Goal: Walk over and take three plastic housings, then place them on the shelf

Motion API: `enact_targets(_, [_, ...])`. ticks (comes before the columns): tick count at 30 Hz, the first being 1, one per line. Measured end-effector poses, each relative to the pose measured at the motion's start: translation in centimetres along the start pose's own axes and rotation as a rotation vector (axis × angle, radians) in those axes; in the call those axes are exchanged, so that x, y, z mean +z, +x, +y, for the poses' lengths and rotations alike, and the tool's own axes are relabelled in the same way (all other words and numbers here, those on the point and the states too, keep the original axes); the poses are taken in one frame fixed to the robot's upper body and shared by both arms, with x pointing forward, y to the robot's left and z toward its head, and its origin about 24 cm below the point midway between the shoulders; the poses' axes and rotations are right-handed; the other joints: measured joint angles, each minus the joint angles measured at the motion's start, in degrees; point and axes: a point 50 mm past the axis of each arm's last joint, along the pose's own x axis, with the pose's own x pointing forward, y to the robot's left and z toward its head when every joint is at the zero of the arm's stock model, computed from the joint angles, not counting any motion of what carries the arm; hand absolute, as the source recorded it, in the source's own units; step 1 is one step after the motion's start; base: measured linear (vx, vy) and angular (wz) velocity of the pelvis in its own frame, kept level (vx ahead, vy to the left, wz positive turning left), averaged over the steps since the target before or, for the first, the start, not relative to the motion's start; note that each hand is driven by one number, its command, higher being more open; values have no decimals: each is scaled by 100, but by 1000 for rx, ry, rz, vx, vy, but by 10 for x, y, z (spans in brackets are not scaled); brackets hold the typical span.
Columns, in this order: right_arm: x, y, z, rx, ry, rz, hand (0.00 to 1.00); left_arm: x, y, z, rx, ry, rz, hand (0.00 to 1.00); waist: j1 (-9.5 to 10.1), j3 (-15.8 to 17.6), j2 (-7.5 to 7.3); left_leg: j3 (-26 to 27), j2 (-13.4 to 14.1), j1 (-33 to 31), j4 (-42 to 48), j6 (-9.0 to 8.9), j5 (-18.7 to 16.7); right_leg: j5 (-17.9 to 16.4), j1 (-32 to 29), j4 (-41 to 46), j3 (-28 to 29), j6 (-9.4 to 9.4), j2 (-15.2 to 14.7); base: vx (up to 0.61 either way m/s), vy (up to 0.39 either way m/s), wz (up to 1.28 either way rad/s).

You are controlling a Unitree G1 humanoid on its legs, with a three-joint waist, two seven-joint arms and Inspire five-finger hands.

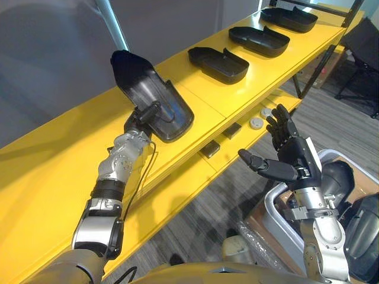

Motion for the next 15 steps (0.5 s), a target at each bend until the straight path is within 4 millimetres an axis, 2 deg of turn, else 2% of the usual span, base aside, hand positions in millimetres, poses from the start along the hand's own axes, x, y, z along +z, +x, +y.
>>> enact_targets(9, [3,4,-3,43,-28,10,100,1,3,-5,81,209,-12,100,-41,16,18,4,5,13,-2,-6,2,-3,1,0,6,-4,5,0,0,0])
enact_targets(15, [1,4,-1,49,-16,16,100,8,7,3,217,299,-28,100,-163,23,16,16,7,23,-14,-8,8,-2,-5,5,19,-2,8,0,0,0])
